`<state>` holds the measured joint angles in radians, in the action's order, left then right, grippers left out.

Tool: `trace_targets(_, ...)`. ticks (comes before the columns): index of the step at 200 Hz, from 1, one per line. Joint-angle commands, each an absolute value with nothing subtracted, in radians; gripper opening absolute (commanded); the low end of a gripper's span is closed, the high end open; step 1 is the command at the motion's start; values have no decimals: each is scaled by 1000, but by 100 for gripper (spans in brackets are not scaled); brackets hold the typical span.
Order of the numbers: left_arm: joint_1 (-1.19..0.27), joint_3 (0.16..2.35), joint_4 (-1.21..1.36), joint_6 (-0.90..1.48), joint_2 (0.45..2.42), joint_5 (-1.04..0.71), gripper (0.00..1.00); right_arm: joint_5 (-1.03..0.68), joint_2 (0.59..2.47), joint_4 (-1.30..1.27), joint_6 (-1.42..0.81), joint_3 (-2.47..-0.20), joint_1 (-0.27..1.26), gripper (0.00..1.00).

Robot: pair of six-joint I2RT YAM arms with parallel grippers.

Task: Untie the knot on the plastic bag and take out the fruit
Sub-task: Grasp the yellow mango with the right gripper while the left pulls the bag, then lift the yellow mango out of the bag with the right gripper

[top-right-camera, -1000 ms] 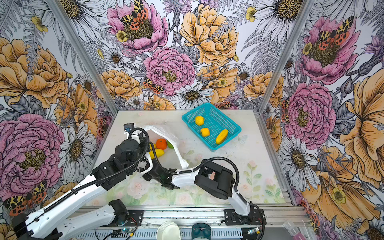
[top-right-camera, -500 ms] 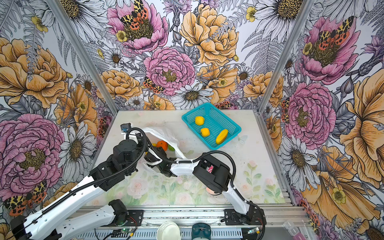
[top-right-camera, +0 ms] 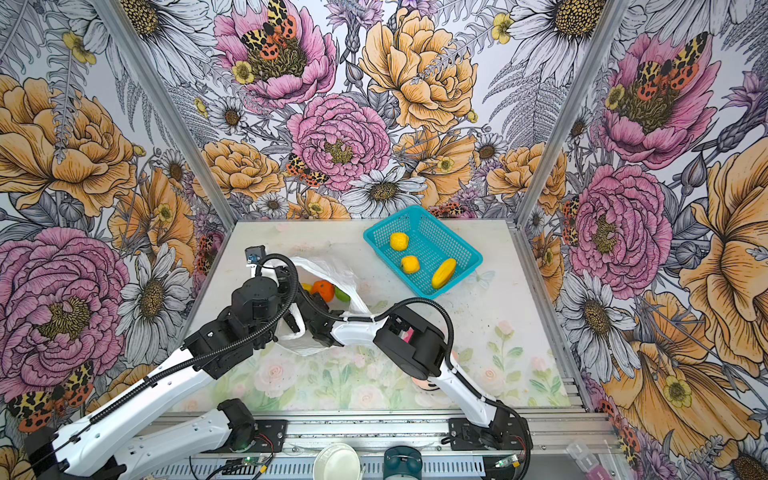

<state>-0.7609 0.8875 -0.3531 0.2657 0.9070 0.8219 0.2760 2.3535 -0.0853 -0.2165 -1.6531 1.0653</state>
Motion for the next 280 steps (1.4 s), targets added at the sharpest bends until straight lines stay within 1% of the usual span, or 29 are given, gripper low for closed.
trace_targets(1, -755, 879, -351, 278, 911, 792, 0, 236, 2406, -12, -214, -1673, 1060, 74)
trace_targets(18, -754, 879, -351, 279, 915, 790, 0, 227, 2422, -7, -215, -1682, 1059, 70)
trace_targets(57, -750, 878, -351, 280, 915, 788, 0, 219, 2420, 10, -212, -1682, 1057, 50)
trace_targets(93, -741, 878, -351, 284, 926, 787, 0, 194, 2344, -52, -203, -1608, 1061, 37)
trace_targets(134, -725, 871, -351, 294, 933, 786, 0, 193, 2198, -148, -179, -1454, 1071, 22)
trace_targets(185, -698, 863, -351, 312, 940, 765, 0, 104, 2022, -426, -181, -1179, 1076, 14)
trace_targets(222, -687, 861, -352, 317, 946, 760, 0, 108, 1930, -551, -169, -1061, 1080, 9)
trace_targets(243, -686, 861, -353, 318, 948, 759, 0, 82, 1892, -633, -165, -995, 1087, 9)
trace_targets(280, -681, 859, -353, 319, 948, 761, 0, 82, 1831, -698, -129, -928, 1104, 7)
